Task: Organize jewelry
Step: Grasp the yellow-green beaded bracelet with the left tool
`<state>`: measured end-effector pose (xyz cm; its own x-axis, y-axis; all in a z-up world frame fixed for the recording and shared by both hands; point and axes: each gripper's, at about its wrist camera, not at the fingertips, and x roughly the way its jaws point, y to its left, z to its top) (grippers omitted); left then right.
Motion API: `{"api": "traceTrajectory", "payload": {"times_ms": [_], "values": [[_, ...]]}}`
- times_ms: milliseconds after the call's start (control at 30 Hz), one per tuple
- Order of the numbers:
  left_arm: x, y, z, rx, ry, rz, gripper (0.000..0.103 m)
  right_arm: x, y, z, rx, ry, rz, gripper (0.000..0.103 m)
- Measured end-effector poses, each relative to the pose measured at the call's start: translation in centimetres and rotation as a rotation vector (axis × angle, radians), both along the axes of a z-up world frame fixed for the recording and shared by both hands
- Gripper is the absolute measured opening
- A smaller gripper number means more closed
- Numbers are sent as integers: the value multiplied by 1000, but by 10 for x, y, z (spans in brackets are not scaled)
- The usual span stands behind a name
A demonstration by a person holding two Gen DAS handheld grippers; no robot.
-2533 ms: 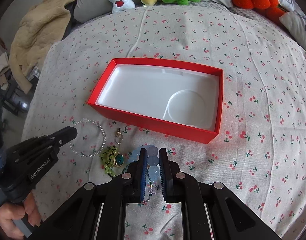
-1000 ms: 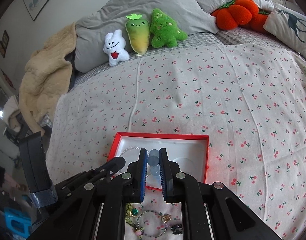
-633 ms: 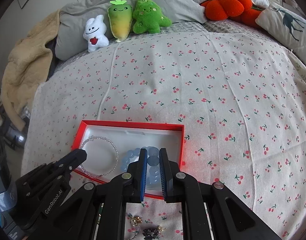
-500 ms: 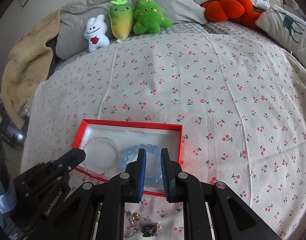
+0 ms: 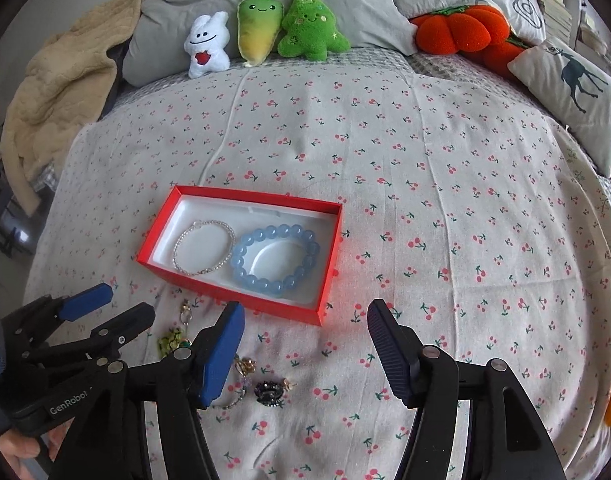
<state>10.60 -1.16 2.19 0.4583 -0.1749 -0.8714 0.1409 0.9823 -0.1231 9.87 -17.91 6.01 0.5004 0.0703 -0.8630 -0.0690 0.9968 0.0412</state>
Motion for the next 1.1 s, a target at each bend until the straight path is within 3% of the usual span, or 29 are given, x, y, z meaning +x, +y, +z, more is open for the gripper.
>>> {"api": "traceTrajectory", "payload": {"times_ms": [400,667,800,967,1100], "values": [[-20,19,-37,-23,193,32,71,-24,-2,-36,-55,159,7,66],[-17,19,-46,-110,241,72,69,-23,1,-46,-58,190,9,67],[-14,11,-53,-132,262,76,53,-22,3,-47,-63,196,11,67],[-8,4,-57,-105,242,105,35,-19,2,-50,-67,207,8,67],[-6,0,-62,-78,249,101,10,-17,1,-52,-67,211,3,67]]}}
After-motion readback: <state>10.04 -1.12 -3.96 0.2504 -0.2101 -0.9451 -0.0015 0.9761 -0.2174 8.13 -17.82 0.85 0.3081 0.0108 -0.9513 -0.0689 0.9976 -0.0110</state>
